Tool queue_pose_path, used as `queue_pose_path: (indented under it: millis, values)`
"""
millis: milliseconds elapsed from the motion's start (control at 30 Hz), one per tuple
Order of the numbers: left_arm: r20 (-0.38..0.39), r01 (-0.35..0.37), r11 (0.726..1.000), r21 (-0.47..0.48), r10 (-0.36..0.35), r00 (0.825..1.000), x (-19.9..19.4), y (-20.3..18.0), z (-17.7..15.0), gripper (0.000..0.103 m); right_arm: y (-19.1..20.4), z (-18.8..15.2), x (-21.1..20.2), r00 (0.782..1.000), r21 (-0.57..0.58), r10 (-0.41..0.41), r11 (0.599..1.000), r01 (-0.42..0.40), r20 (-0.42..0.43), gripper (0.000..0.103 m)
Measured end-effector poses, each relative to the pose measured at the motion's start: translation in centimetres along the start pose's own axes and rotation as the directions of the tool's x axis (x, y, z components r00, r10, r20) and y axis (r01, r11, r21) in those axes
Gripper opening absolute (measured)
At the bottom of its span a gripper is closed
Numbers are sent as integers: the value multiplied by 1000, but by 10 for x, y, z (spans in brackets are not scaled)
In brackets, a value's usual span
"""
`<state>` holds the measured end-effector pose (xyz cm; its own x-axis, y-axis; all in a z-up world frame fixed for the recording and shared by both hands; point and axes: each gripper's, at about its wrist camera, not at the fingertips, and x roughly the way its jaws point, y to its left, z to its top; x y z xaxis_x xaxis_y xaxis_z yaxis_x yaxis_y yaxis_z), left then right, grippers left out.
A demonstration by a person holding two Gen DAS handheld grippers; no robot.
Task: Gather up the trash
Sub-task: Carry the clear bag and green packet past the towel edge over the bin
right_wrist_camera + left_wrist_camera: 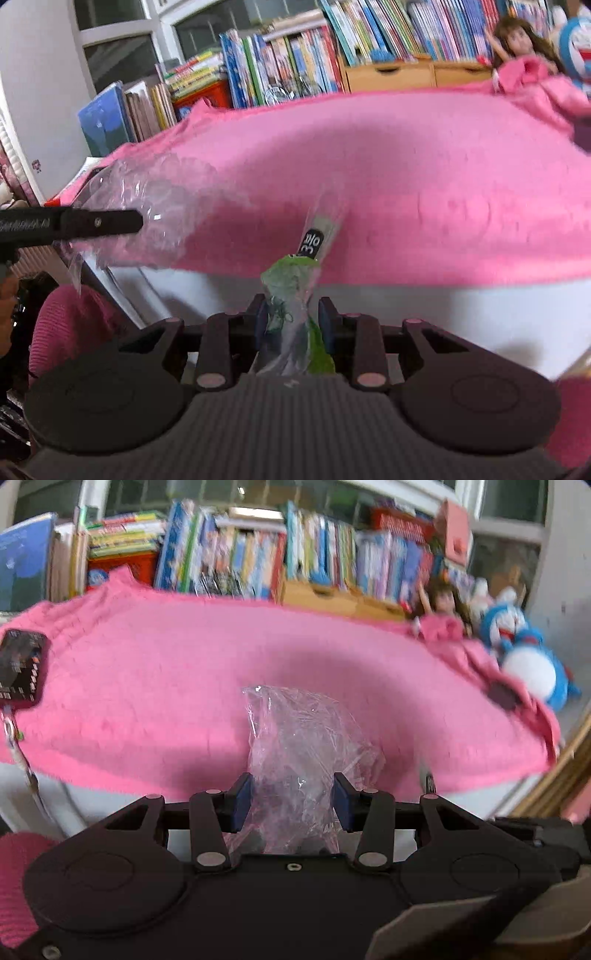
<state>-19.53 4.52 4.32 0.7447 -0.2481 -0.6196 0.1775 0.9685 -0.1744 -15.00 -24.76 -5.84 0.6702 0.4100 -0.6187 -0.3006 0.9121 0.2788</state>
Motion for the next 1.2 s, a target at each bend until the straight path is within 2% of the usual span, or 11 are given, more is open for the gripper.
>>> queue_pose_path:
  millis: [233,533,733,867,933,1067,1200]
  values:
    - [-129,-20,999,32,24,991,21,-10,-26,43,-5,-31,20,996,62,-3,998,8,-84,33]
    - [-268,-20,998,51,33,963,52,-14,-58,41,-6,-55,45,983,83,-10,996,25,-185,32]
    - [-391,0,1000,-23,-9,921,73,-8,-79,41,-5,-65,55,976,85,-19,996,38,-215,33]
    - [-432,-32,999,0,29,901,87,-6,-87,41,-7,-71,66,971,100,-20,994,45,-240,33]
    - [-463,-58,998,9,56,885,95,-4,-92,41,-8,-72,74,966,112,-19,992,49,-256,33]
    - [-509,-80,997,-4,66,858,105,1,-100,41,-4,-77,85,960,111,-25,992,58,-281,33]
    - [-525,-92,996,6,81,847,112,-1,-104,41,0,-75,94,955,114,-24,992,60,-295,34]
